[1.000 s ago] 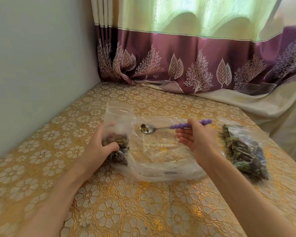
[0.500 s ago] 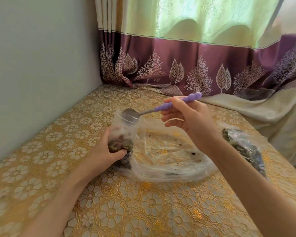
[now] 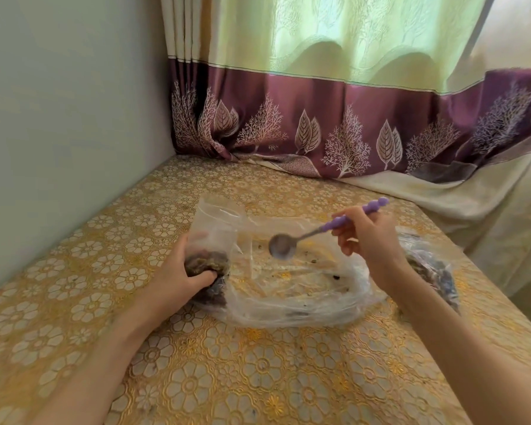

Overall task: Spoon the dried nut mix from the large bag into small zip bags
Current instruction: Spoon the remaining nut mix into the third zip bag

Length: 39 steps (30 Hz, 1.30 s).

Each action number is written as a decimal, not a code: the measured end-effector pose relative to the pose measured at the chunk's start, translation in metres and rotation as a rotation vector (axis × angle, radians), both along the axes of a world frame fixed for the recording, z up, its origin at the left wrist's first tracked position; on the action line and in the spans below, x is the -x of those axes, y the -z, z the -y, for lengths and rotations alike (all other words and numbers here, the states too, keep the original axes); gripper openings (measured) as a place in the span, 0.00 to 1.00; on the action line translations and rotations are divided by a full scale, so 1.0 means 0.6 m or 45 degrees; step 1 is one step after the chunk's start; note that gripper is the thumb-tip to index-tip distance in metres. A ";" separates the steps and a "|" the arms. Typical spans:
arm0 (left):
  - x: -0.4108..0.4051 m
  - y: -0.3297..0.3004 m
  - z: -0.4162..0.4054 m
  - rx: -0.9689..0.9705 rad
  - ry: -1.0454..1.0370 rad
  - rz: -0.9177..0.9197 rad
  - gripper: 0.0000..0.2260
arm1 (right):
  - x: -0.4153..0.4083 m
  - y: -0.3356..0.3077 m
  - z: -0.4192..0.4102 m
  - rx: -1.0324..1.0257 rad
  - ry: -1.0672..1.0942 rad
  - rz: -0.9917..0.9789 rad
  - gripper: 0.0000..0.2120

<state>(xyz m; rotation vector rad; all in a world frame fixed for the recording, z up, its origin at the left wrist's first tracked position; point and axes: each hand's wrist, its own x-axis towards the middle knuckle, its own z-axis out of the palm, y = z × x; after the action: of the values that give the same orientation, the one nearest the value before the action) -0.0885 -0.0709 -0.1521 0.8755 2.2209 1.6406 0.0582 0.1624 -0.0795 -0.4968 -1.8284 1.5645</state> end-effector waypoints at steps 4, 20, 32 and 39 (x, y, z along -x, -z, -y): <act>-0.003 0.001 -0.001 0.038 -0.024 -0.047 0.26 | -0.016 0.015 0.002 -0.217 -0.139 0.194 0.13; -0.003 0.005 -0.007 0.050 -0.054 -0.105 0.27 | -0.037 0.005 -0.034 -0.470 0.007 0.070 0.14; 0.003 0.009 -0.006 0.048 -0.043 -0.082 0.27 | -0.048 0.020 -0.051 -0.213 -0.049 0.268 0.15; 0.000 0.007 -0.007 0.057 -0.048 -0.104 0.27 | -0.051 0.043 -0.028 -0.044 -0.029 0.333 0.16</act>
<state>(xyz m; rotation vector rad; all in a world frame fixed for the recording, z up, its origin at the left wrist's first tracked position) -0.0885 -0.0668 -0.1564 0.9101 2.3328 1.5917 0.0889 0.1791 -0.1055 -0.6939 -2.0577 1.5385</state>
